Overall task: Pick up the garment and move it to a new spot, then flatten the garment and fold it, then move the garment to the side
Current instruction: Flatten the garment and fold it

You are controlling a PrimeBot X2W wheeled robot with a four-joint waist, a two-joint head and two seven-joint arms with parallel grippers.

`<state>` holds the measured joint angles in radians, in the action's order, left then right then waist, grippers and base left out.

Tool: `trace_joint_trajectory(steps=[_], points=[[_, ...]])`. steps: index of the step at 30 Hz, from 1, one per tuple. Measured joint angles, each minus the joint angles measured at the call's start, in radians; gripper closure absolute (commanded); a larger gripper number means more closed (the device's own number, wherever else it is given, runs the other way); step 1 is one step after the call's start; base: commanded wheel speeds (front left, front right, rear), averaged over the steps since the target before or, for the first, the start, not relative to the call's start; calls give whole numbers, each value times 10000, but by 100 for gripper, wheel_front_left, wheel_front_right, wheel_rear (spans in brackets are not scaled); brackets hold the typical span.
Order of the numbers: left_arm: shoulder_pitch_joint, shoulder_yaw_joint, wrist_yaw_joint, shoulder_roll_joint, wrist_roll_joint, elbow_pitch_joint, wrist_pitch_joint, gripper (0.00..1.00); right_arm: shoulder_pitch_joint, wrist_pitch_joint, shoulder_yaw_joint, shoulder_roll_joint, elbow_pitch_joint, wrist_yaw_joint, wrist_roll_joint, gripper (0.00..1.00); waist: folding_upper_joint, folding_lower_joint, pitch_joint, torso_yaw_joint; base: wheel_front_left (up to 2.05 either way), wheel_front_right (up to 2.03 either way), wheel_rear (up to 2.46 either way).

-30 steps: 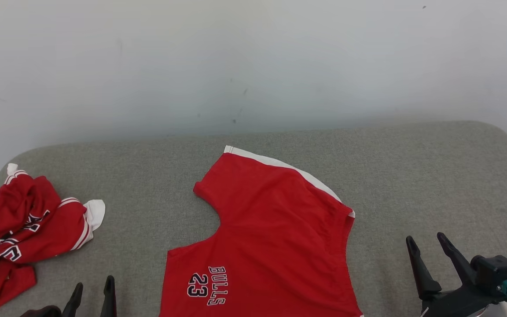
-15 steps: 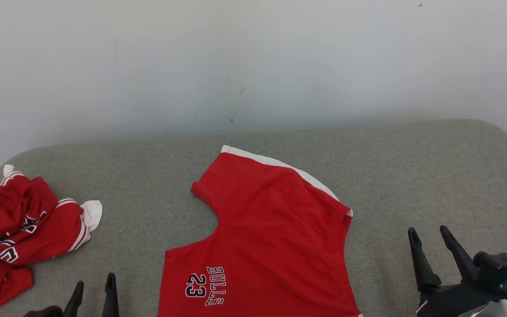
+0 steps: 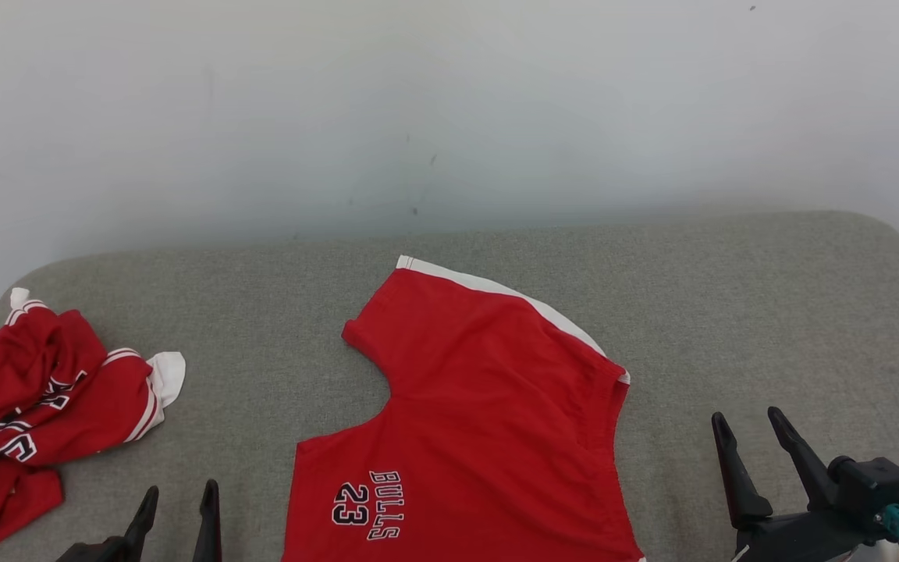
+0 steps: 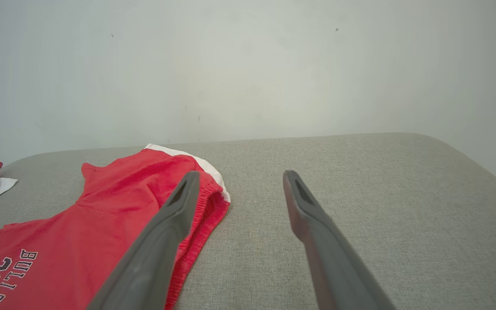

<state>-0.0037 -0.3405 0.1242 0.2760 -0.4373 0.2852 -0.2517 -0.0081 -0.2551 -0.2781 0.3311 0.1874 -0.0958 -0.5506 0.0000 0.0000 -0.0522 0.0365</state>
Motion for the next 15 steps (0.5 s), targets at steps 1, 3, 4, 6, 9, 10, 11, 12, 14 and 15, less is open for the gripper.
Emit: trace_joint_trajectory(steps=[1,3,4,6,9,10,11,12,14,15], points=[[0,2,0,-10,81,-13,0,0,0,0,-19,-6,2,6,10,0,0,0,-4,12,0,0,0],[0,69,0,-2,309,-10,0,0,0,0,-33,-10,13,8,107,0,0,0,-10,34,0,0,0],[0,105,0,6,382,-10,0,0,1,0,-44,-10,21,21,161,0,0,0,-12,45,0,0,0],[1,180,0,4,412,-15,0,0,1,0,-42,-10,17,38,192,0,0,0,-17,65,0,0,0],[5,332,0,-4,474,-29,0,0,5,0,77,-19,-73,36,249,0,0,0,-24,84,0,0,0],[5,332,0,-4,474,-29,0,0,5,0,77,-19,-73,36,249,0,0,0,-24,84,0,0,0],[10,376,0,-4,493,-35,0,0,4,0,144,-15,-92,36,249,0,0,0,-25,86,0,0,0],[12,408,0,-13,500,-42,2,0,6,0,190,-13,-92,36,249,0,0,0,-26,87,0,0,0],[25,453,0,-56,506,-69,2,0,33,0,238,-15,-92,36,249,0,0,0,-27,89,0,0,0],[37,468,0,-67,506,-73,4,0,52,0,265,-19,-92,36,249,0,0,0,-27,89,0,0,0]])
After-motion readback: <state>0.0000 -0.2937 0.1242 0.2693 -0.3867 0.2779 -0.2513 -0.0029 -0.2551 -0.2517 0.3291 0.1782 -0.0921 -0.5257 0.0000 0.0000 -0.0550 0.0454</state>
